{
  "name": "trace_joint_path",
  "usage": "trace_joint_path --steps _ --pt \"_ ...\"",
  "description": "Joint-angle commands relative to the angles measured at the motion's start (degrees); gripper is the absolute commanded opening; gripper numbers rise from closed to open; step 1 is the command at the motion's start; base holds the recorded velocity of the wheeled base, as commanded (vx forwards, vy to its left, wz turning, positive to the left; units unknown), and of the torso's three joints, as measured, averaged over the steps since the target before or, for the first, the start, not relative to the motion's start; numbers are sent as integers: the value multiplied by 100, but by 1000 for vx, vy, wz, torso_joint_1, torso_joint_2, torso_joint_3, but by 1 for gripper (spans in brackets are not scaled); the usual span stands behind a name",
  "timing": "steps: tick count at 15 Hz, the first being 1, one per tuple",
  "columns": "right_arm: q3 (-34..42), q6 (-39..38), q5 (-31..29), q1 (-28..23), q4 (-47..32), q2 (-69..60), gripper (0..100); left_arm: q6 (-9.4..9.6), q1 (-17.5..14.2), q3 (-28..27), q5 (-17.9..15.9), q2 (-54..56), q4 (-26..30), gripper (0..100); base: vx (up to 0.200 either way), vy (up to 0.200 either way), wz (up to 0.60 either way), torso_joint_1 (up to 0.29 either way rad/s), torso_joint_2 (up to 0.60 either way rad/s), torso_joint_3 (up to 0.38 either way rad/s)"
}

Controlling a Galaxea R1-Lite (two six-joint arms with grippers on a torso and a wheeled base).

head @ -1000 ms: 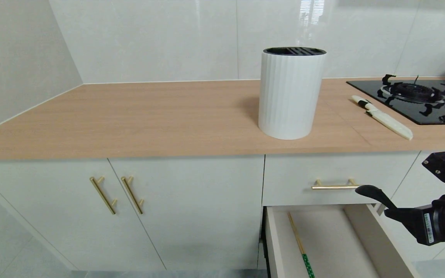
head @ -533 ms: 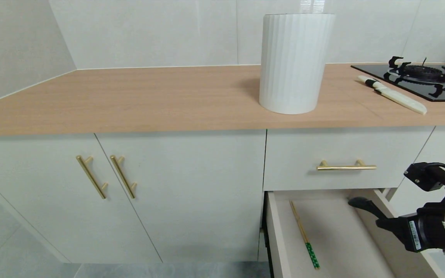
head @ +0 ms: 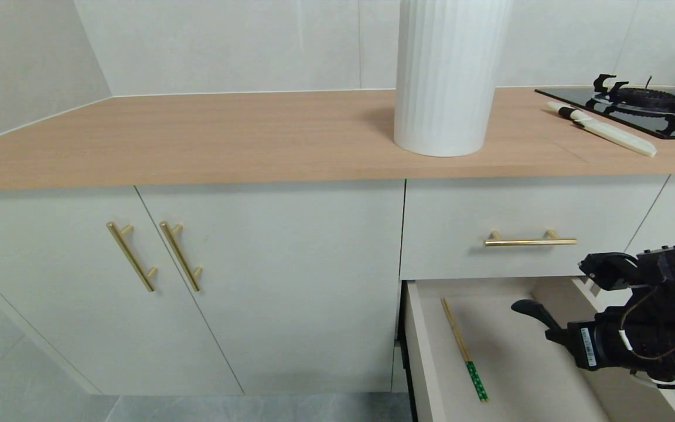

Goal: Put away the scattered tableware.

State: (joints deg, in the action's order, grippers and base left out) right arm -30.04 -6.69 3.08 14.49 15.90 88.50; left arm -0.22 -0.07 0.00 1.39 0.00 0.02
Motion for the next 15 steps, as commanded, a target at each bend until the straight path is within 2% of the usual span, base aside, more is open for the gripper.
trace_joint_path --steps 1,4,8,9,10,12,15 --pt "15 -25 -18 18 63 510 0 -4 -1 0 2 0 -2 100 0 0 0 0 0 0" --pt "-20 -174 -89 36 353 1187 0 -4 -1 0 2 0 -2 100 0 0 0 0 0 0" --pt "165 -473 -440 -8 1961 2839 0 -4 -1 0 2 0 6 100 0 0 0 0 0 0" --pt "165 -473 -440 -8 1961 2839 0 -4 -1 0 2 0 6 100 0 0 0 0 0 0" --pt "349 -491 -607 -8 3086 3551 0 -4 -1 0 2 0 -2 100 0 0 0 0 0 0" --pt "534 -465 -660 1 4018 3999 0 -4 -1 0 2 0 6 100 0 0 0 0 0 0" --pt "490 -438 -818 1 4194 4351 0 -4 -1 0 2 0 -2 100 0 0 0 0 0 0"
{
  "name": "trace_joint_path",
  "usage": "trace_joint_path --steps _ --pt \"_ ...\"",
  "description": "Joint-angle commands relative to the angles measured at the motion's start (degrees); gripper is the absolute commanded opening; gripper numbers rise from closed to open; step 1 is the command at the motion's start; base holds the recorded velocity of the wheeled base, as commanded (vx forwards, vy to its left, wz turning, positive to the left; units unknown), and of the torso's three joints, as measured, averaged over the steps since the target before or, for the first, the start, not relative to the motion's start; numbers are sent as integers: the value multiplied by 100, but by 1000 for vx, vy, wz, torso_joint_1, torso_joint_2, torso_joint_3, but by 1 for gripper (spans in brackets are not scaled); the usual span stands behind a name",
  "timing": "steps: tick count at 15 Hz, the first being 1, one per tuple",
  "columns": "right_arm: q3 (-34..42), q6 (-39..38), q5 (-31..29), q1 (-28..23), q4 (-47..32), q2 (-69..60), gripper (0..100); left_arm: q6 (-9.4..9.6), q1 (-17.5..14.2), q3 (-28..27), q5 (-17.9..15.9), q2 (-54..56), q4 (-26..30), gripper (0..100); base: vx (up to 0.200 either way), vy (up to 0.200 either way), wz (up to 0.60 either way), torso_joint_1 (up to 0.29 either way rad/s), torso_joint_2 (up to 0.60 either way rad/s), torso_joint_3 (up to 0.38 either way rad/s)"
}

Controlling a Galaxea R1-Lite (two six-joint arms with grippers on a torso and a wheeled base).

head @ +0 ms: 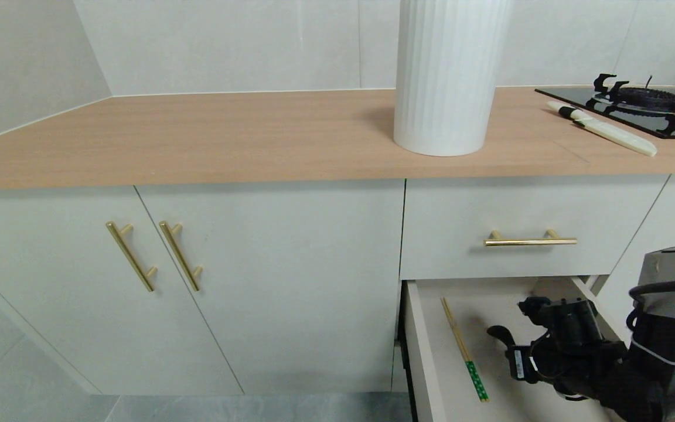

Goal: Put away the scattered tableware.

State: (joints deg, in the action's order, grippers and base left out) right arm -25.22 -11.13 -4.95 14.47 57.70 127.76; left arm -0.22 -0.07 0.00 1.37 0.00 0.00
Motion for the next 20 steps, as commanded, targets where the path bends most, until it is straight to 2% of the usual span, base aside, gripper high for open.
trace_joint_path --steps 1,12,13,16,20 --pt "0 14 -41 3 31 469 0 -4 -1 0 4 0 0 100 0 0 0 0 0 0" --pt "-79 -3 -235 3 259 513 0 -4 -1 0 4 0 0 100 0 0 0 0 0 0" --pt "-62 -12 -261 3 268 496 100 -4 -1 0 4 0 0 100 0 0 0 0 0 0" --pt "70 -38 -270 -6 259 267 100 -4 -1 0 4 0 9 100 0 0 0 0 0 0" --pt "422 -12 -252 -155 -22 -1130 100 -4 -1 0 4 0 0 100 0 0 0 0 0 0"
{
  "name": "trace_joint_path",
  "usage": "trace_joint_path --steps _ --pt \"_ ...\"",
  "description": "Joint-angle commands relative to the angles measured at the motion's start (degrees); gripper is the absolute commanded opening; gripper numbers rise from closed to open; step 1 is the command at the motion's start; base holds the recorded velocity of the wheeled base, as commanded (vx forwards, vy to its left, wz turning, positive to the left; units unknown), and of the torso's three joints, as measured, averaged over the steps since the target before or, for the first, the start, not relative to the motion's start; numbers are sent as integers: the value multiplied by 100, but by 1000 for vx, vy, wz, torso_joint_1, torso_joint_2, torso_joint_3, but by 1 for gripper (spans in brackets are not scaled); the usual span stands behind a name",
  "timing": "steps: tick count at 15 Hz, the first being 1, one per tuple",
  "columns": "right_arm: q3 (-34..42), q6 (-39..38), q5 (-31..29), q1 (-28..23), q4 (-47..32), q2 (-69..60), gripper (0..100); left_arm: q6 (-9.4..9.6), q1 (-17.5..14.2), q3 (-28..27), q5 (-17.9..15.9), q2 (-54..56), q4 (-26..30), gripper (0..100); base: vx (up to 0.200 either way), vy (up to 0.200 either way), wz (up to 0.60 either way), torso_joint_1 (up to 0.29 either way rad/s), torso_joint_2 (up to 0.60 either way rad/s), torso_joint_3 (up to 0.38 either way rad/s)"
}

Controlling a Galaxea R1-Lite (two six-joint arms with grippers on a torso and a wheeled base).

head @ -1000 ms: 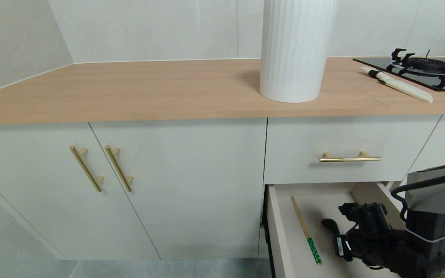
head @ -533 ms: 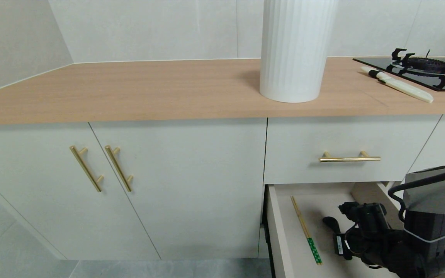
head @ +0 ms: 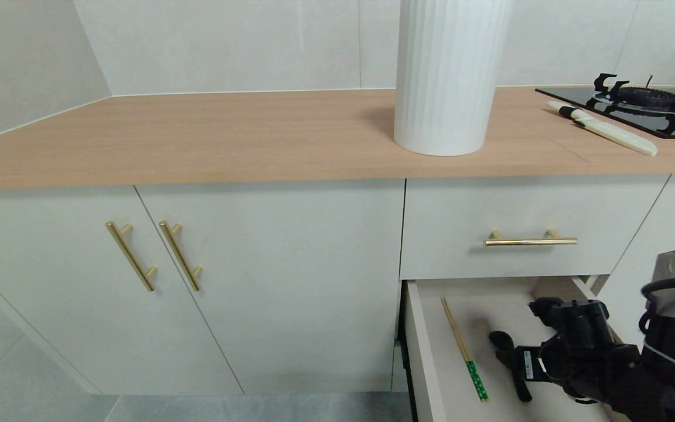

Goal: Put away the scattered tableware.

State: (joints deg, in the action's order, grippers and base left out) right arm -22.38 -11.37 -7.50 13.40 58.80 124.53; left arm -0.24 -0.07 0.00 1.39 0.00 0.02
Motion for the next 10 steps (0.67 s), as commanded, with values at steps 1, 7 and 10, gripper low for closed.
trace_joint_path --steps 1,7,10 --pt "111 30 3 -48 -501 -1211 100 -2 -1 0 2 0 -2 100 0 0 0 0 0 0" --pt "-1216 -14 47 -21 -4728 -3681 100 -2 -1 0 2 0 -2 100 0 0 0 0 0 0" --pt "-1462 -14 47 -4 -5379 -4156 100 7 -1 0 2 0 -2 100 0 0 0 0 0 0"
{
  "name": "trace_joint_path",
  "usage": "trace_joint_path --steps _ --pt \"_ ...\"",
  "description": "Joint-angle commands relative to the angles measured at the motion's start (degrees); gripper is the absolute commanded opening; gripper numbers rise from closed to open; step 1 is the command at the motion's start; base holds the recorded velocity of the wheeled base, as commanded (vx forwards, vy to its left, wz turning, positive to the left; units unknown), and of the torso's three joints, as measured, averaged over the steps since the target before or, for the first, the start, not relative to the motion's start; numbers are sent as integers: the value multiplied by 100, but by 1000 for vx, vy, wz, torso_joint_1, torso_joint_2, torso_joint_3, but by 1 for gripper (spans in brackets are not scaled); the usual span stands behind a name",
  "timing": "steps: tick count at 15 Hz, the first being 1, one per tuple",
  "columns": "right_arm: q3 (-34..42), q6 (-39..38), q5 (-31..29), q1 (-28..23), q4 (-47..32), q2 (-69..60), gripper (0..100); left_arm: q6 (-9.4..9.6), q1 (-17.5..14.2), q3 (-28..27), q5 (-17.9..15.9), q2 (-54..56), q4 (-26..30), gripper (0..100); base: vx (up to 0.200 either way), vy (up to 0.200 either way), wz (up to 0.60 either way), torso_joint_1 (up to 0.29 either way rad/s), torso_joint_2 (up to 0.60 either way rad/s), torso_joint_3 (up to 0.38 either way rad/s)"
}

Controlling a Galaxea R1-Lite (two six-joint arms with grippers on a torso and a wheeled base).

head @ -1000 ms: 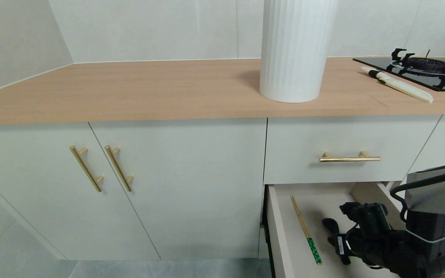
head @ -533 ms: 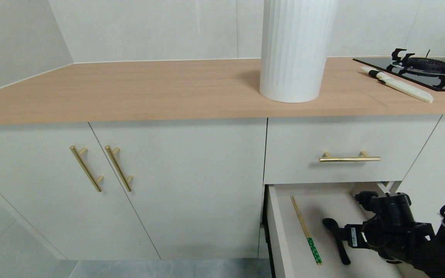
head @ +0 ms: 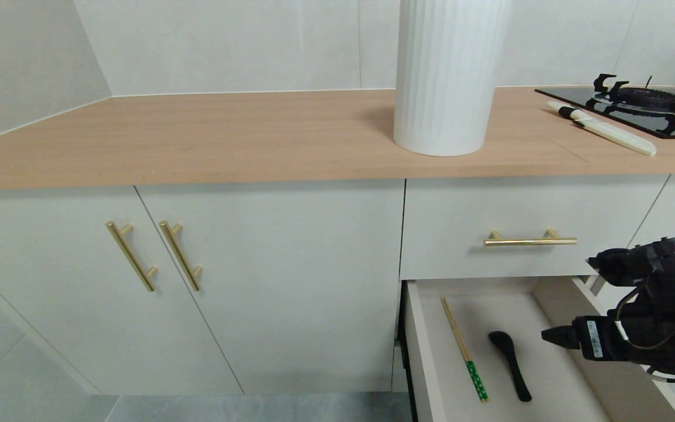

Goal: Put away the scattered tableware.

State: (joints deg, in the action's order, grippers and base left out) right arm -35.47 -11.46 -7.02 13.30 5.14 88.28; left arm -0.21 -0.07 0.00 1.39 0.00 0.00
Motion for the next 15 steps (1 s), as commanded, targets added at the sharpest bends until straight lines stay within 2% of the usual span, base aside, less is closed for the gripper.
trace_joint_path --steps 1,4,6,14,15 --pt "-170 3 -1 6 -128 -619 100 -6 -1 0 2 0 0 100 0 0 0 0 0 0" --pt "-197 21 -1 50 -286 -699 100 -6 -1 0 2 0 0 100 0 0 0 0 0 0" --pt "-258 21 -1 270 -550 -848 100 -6 -1 0 2 0 0 100 0 0 0 0 0 0" --pt "-390 56 -1 832 -1657 -1156 100 -6 -1 0 2 0 0 100 -200 0 0 -1 3 2" --pt "-513 56 8 999 -2079 -1103 100 -6 -1 0 2 0 0 100 -200 0 0 -7 2 2"
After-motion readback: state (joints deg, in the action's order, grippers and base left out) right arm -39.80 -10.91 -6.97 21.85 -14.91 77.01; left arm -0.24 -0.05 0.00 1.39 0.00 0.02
